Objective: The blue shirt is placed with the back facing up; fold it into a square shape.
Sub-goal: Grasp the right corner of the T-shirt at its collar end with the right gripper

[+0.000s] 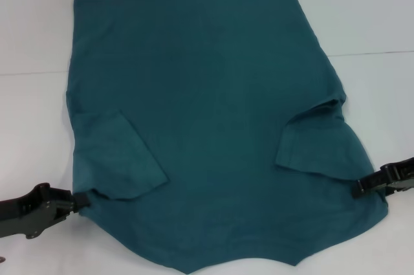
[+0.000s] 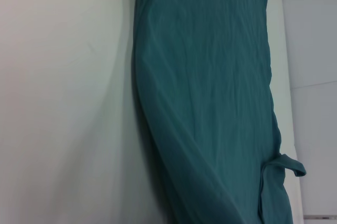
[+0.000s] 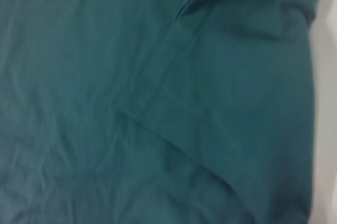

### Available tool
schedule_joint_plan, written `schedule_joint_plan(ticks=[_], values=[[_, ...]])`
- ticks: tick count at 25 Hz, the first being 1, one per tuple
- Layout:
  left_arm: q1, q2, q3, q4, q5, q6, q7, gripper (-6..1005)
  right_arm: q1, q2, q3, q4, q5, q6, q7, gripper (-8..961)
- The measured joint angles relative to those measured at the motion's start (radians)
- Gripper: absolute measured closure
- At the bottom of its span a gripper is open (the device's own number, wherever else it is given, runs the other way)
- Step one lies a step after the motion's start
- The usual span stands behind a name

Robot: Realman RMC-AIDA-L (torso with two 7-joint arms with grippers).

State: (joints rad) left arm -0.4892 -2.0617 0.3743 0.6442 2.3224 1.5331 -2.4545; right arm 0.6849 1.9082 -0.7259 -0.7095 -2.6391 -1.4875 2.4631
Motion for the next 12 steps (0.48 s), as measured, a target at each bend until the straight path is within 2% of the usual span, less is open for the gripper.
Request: schedule_joint_plan(ticks=[12], values=[[0.000, -0.001, 0.000, 0.000, 0.000, -0.001, -0.001, 970, 0.018, 0.005, -0.030, 0.012, -0.011, 0.012, 0.027, 216]])
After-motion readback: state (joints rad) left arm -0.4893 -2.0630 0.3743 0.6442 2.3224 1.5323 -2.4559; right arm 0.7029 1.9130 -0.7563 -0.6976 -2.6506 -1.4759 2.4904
